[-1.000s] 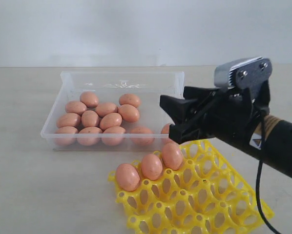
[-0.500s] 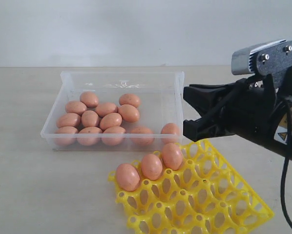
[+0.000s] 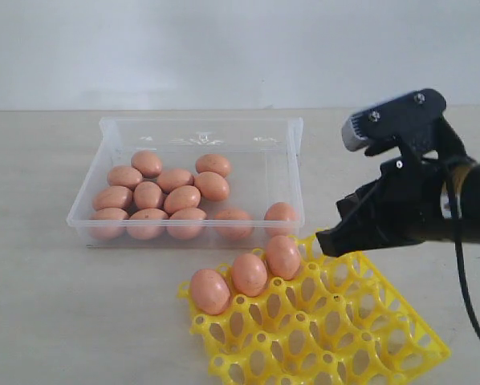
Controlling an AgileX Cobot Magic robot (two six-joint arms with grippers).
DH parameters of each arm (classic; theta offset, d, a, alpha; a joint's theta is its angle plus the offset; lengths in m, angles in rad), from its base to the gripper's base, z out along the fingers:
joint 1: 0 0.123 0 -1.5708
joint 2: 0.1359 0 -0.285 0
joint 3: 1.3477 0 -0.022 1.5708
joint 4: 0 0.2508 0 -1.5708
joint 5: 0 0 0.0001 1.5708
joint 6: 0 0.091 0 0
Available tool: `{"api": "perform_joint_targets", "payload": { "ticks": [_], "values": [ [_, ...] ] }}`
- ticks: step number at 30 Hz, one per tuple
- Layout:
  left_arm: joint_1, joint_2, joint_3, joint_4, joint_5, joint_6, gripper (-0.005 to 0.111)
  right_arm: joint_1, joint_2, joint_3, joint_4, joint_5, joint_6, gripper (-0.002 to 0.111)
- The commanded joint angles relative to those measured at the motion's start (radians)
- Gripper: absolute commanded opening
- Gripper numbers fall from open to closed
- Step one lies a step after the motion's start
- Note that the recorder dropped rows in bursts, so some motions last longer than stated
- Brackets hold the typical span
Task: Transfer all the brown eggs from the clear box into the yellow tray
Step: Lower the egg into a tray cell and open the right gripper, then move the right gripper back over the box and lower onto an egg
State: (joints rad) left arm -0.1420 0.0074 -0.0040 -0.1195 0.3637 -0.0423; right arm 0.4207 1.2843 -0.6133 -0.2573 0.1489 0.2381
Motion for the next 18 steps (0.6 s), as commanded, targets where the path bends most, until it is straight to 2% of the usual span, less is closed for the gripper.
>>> {"api": "perform_joint_targets", "payload": {
  "ticks": [1, 6, 9, 15, 18],
  "values": [
    [-0.002, 0.004, 0.004, 0.004, -0.009, 0.004, 0.004, -0.002, -0.004, -0.238, -0.011, 0.325, -0.153, 0.000],
    [-0.002, 0.004, 0.004, 0.004, -0.009, 0.004, 0.004, -0.002, 0.064, -0.520, -0.011, 0.502, -0.170, 0.000],
    [-0.002, 0.004, 0.004, 0.004, -0.009, 0.004, 0.004, -0.002, 0.178, -0.665, 0.021, 0.613, -0.217, 0.000],
    [-0.002, 0.004, 0.004, 0.004, -0.009, 0.004, 0.004, -0.002, 0.483, -0.947, 0.222, 1.006, -0.455, 0.000],
    [-0.002, 0.004, 0.004, 0.004, -0.009, 0.004, 0.004, -0.002, 0.613, -1.039, 0.308, 1.072, -0.485, 0.000]
  ]
}}
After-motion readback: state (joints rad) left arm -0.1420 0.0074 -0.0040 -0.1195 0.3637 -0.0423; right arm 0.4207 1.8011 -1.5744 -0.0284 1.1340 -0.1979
